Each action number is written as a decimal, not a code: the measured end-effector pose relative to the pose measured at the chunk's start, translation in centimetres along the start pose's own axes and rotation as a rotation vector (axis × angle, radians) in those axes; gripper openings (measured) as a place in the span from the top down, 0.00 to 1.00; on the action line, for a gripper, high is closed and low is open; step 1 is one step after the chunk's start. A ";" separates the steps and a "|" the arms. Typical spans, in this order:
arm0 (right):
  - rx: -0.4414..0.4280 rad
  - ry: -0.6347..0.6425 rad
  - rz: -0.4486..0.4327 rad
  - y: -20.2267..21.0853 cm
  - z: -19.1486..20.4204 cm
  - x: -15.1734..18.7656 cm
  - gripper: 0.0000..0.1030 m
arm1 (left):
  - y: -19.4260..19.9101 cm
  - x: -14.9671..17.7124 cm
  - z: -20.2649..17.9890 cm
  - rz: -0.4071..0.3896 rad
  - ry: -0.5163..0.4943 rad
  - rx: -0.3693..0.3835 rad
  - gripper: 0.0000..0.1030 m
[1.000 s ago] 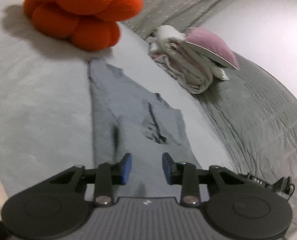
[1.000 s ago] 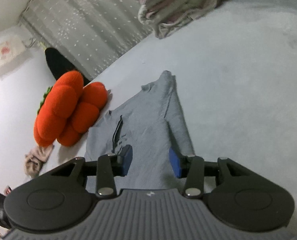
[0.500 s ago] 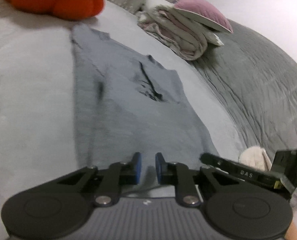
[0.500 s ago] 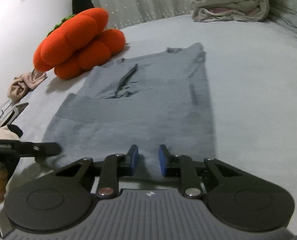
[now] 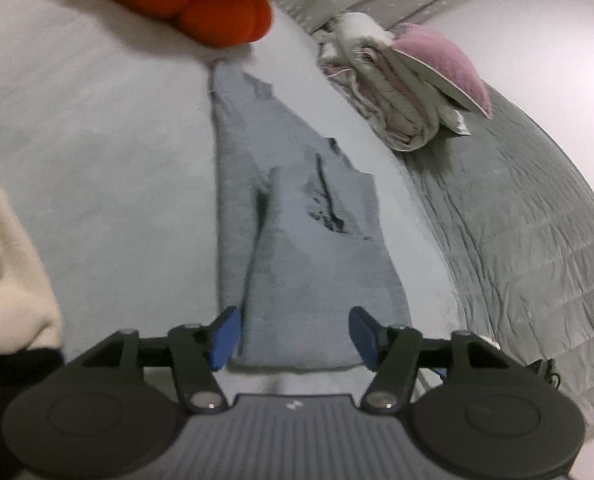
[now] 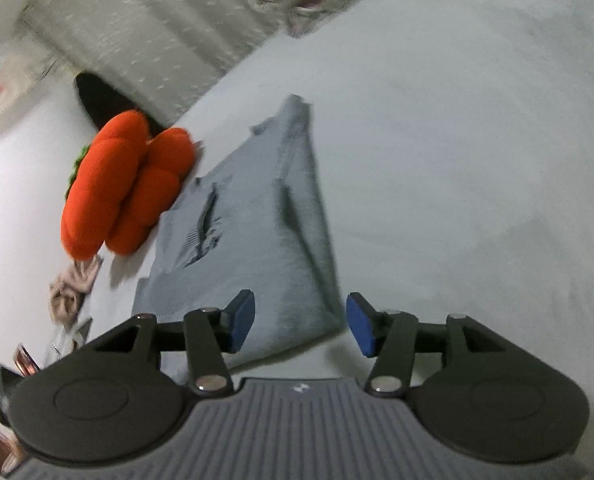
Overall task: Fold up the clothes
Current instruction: 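Open both tools and release the folded sweater onto the bed, then grasp the edge of the folded grey sweater with both tools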
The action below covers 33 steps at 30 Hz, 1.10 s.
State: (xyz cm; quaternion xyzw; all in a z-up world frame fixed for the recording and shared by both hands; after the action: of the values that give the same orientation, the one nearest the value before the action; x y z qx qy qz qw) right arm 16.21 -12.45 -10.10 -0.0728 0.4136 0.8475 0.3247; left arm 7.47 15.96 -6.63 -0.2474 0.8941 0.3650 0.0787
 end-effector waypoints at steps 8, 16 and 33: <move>-0.148 -0.159 0.106 -0.6 -2.7 -0.3 0.40 | -1.7 0.6 2.5 0.077 0.080 0.037 0.32; -0.258 -0.137 0.125 -1.3 -2.6 -0.6 0.41 | -3.0 0.3 2.1 0.084 0.063 0.106 0.32; -0.237 -0.001 0.124 -5.0 0.1 -1.2 0.46 | -6.0 -0.7 0.6 0.073 0.006 0.133 0.34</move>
State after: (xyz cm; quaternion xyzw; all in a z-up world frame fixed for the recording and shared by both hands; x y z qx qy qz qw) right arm 20.26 -10.71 -12.82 -0.0844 0.3139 0.9089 0.2612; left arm 11.06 12.99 -10.47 -0.2098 0.9250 0.3069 0.0790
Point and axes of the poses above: each gripper's, at about its wrist camera, not at the fingertips, and y roughly against the way its jaws point, z to its left, x to its underside, the point moved 5 cm from there along -y, roughly the way its jaws point, and after that the axes turned 9 degrees about z, right-handed, at the moved point
